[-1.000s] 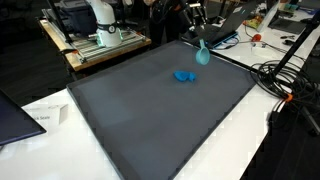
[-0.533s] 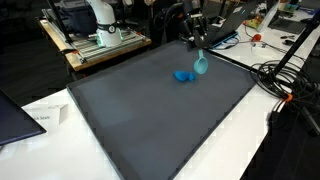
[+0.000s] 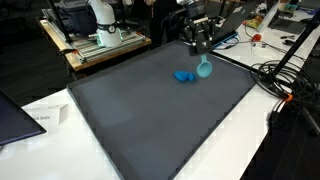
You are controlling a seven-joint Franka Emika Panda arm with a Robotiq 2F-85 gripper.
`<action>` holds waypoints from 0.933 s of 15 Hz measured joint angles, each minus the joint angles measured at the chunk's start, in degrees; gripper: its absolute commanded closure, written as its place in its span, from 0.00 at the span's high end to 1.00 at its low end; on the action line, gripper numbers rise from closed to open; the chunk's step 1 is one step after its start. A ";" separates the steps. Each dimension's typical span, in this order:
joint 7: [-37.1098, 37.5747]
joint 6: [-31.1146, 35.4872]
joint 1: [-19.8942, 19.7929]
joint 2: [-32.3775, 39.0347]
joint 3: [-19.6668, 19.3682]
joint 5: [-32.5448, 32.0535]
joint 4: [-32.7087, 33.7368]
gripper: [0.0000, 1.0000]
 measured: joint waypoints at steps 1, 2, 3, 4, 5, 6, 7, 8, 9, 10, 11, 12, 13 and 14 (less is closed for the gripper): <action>1.15 0.22 -0.18 0.40 -0.02 1.14 0.97 0.28; 2.63 0.63 -0.29 0.73 -0.16 2.07 1.84 0.28; 4.24 1.28 -0.32 1.03 -0.38 2.67 2.62 0.28; 5.97 1.98 -0.32 1.32 -0.62 2.93 3.27 0.28; 7.71 2.67 -0.27 1.61 -0.93 2.96 3.83 0.28; 9.25 3.53 -0.16 1.97 -1.27 2.96 4.39 0.28; 10.52 4.27 -0.08 2.33 -1.54 2.96 4.77 0.28; 11.43 4.92 -0.06 2.80 -1.62 2.96 5.16 0.28; 12.19 5.63 0.00 3.37 -1.63 2.96 5.51 0.28; 12.70 6.42 0.24 3.97 -1.67 2.96 5.85 0.28; 12.98 7.09 1.38 4.38 -2.70 2.97 6.18 0.28; 13.27 7.73 3.33 4.63 -4.58 2.98 6.49 0.28; 13.76 8.78 5.75 4.93 -6.60 2.91 6.80 0.28; 14.30 10.04 8.45 5.23 -8.66 2.82 7.08 0.28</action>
